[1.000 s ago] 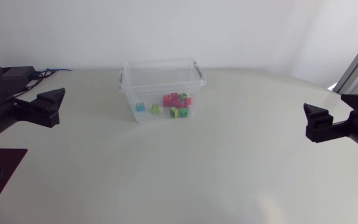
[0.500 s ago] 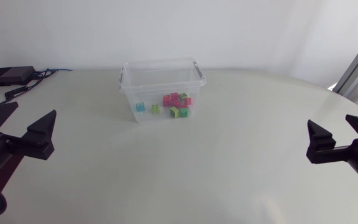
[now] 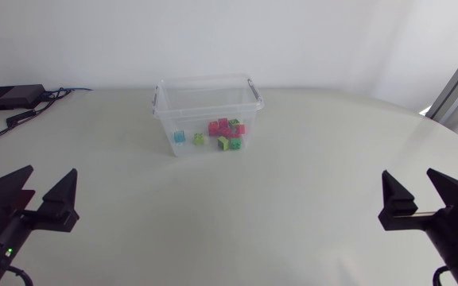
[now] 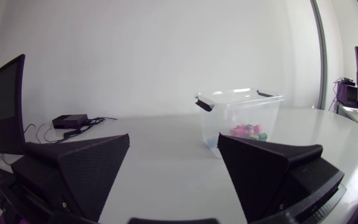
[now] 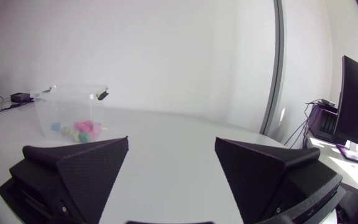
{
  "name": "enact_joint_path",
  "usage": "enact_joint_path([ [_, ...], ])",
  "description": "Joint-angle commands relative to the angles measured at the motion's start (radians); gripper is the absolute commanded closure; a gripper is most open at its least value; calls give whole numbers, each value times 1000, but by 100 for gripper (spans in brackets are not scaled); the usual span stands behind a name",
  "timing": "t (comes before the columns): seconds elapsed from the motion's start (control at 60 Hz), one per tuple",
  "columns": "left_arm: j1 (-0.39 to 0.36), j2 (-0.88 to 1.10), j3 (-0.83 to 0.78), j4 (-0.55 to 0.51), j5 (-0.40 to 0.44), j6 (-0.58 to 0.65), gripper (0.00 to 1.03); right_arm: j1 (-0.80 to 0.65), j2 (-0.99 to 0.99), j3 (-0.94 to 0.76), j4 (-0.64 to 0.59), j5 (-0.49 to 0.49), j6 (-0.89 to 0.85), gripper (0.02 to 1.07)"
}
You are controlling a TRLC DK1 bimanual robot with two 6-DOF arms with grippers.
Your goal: Place the duplo bricks in the container
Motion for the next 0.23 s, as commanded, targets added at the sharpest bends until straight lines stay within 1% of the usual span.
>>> enact_joint_path([
  [0.0,13,-49,-58,19,12,-53,4,12,-45,-55,28,-12,51,6],
  [0.067,21,-87,-92,23,17,-75,4,14,-82,-87,41,-19,70,6],
  [0.217,21,-89,-94,23,17,-77,4,14,-84,-89,41,-19,72,6],
])
